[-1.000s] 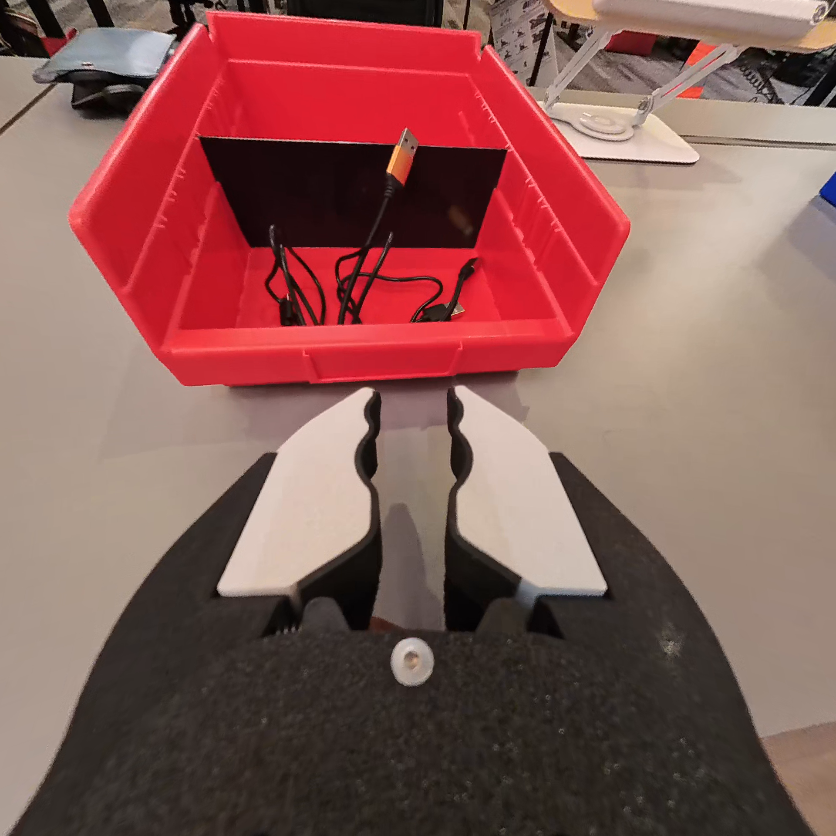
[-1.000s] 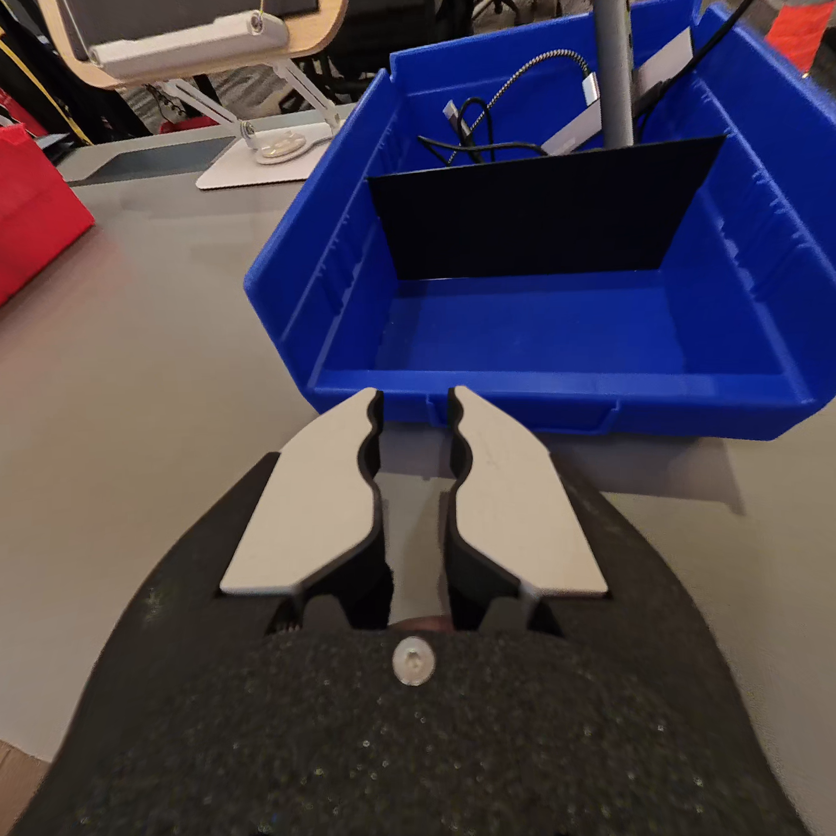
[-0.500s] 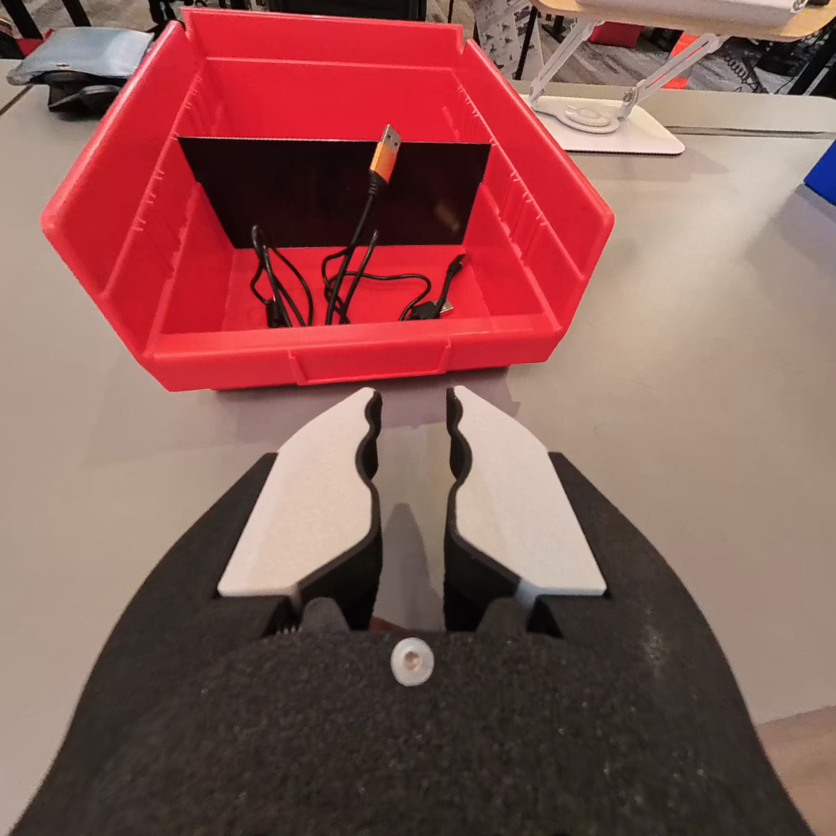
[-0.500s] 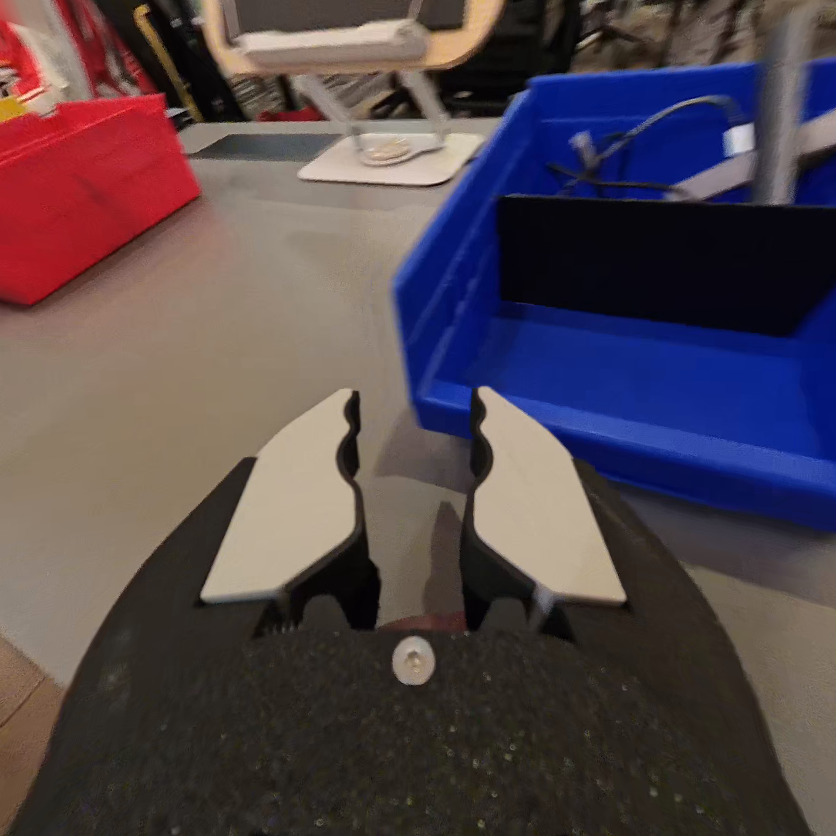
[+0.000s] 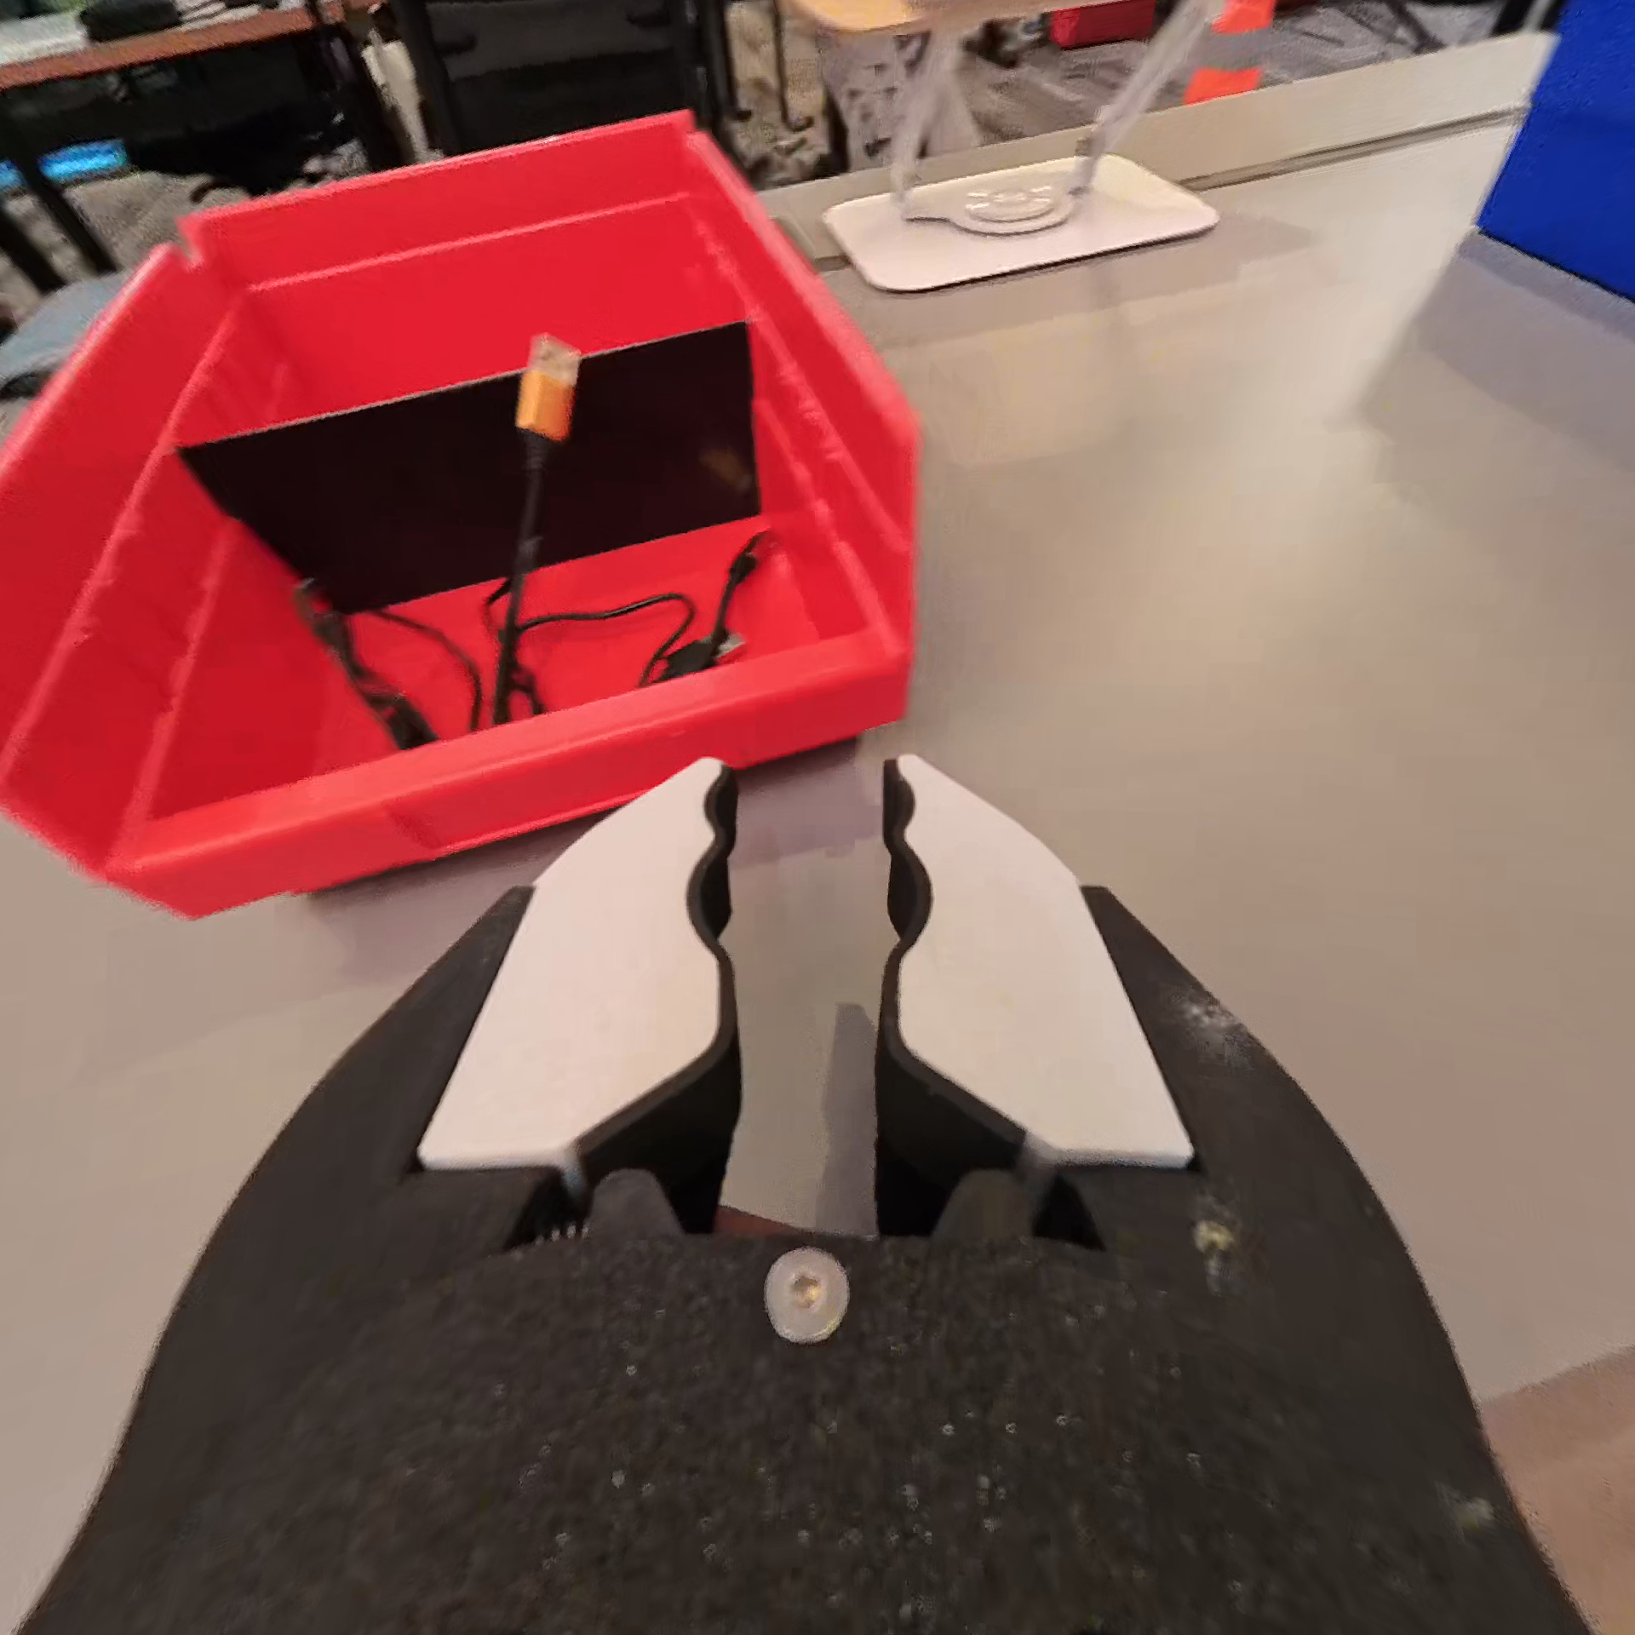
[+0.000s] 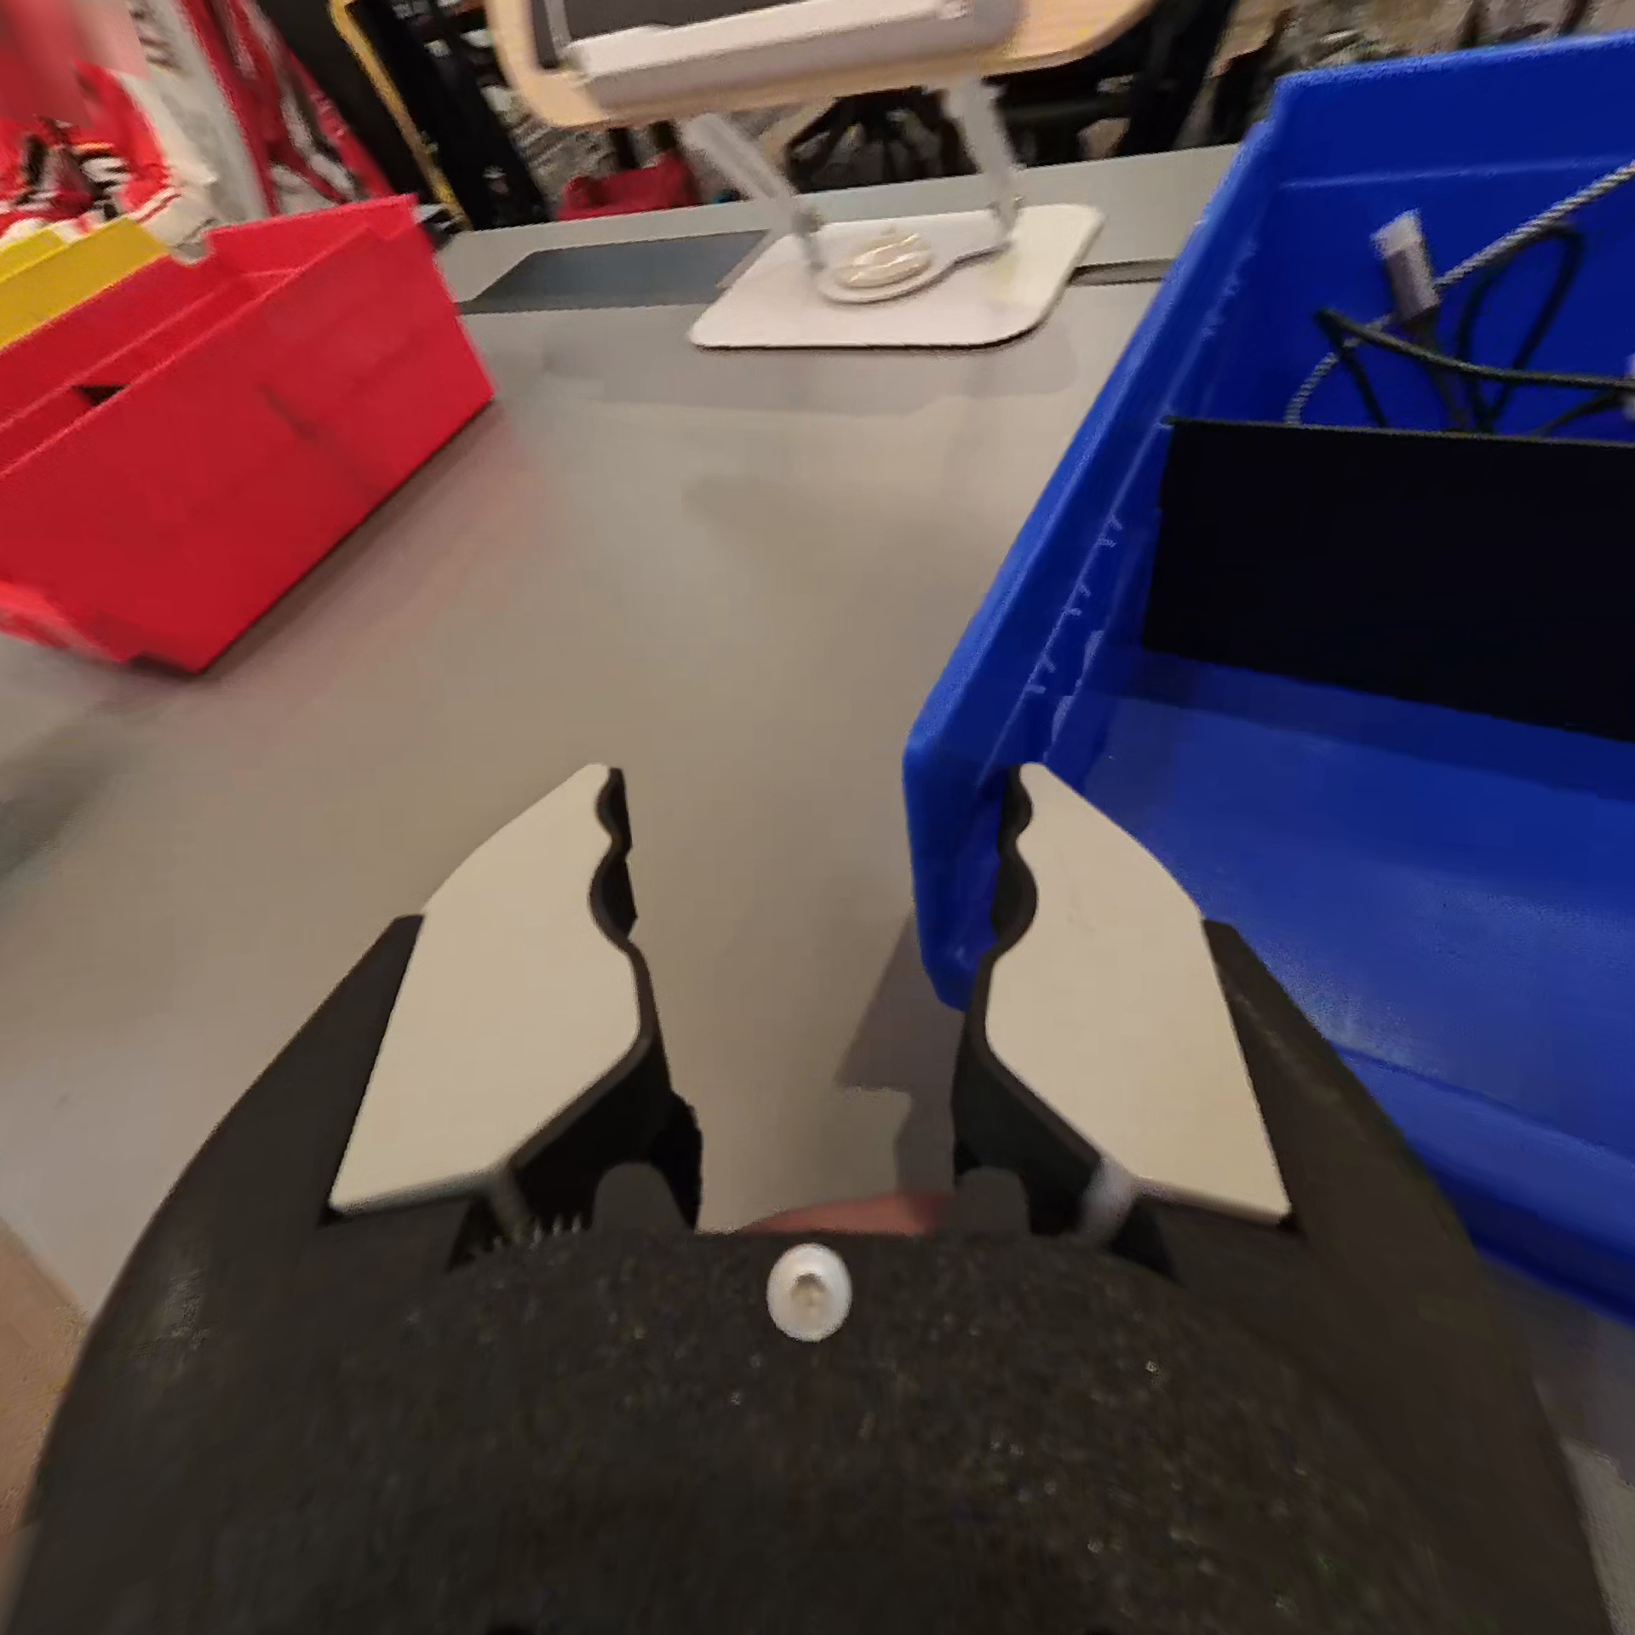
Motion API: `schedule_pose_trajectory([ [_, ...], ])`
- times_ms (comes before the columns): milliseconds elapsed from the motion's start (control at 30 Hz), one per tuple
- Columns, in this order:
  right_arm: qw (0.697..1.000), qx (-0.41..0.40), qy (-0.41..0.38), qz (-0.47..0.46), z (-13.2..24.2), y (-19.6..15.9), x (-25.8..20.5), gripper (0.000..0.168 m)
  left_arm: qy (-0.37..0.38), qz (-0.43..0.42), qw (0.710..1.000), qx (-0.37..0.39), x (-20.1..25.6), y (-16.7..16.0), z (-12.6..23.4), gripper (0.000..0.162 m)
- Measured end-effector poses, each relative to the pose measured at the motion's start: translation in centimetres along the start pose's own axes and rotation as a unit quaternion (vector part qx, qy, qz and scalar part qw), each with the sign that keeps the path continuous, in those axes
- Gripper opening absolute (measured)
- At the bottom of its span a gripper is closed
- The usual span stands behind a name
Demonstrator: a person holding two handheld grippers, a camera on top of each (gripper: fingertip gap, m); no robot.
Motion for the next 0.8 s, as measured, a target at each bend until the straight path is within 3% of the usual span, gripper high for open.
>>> schedule_pose_trajectory([
  [100, 0.999, -0.004, 0.051, 0.016, 0.4, -0.2, -1.7, 0.059, -0.042, -0.013, 0.999, 0.019, 4.4, 0.9, -0.8, 0.032],
  [167, 0.999, 0.023, 0.041, 0.025, 1.6, 0.3, -2.0, 0.061, -0.082, -0.013, 0.996, 0.031, 8.0, 1.8, -1.5, 0.037],
  [367, 0.983, 0.1, -0.136, 0.068, 7.8, 2.3, 2.9, 0.065, -0.216, -0.006, 0.973, 0.087, 20.1, 5.8, -4.2, 0.046],
  [467, 0.968, 0.082, -0.231, 0.062, 9.8, 2.1, 6.2, 0.064, -0.253, 0.002, 0.964, 0.08, 25.5, 7.9, -6.7, 0.051],
  [533, 0.954, 0.062, -0.293, 0.026, 10.5, 1.3, 8.3, 0.063, -0.282, 0.019, 0.957, 0.065, 28.7, 9.3, -8.6, 0.063],
  [600, 0.949, 0.032, -0.313, -0.014, 10.3, 0.3, 9.8, 0.062, -0.304, 0.034, 0.951, 0.053, 31.5, 10.4, -10.2, 0.078],
  [700, 0.949, -0.007, -0.309, -0.065, 9.3, -1.2, 11.0, 0.064, -0.262, 0.035, 0.964, 0.036, 33.8, 11.3, -12.3, 0.07],
  [733, 0.953, 0.003, -0.292, -0.081, 9.3, -1.3, 11.1, 0.057, -0.242, 0.031, 0.97, 0.016, 34.1, 11.2, -13.0, 0.062],
  [800, 0.961, 0.026, -0.256, -0.105, 9.1, -1.2, 10.8, 0.014, -0.226, 0.042, 0.973, -0.036, 34.3, 10.8, -14.0, 0.045],
])
Point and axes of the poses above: each gripper's, where its closed fingertips meet, z back along the fingers, y out of its top, x = y × z across the jaws, the point moved 9 cm from there along z, back along the fingers, and after that the axes turned 3 degrees about y, right-handed, at the moved point
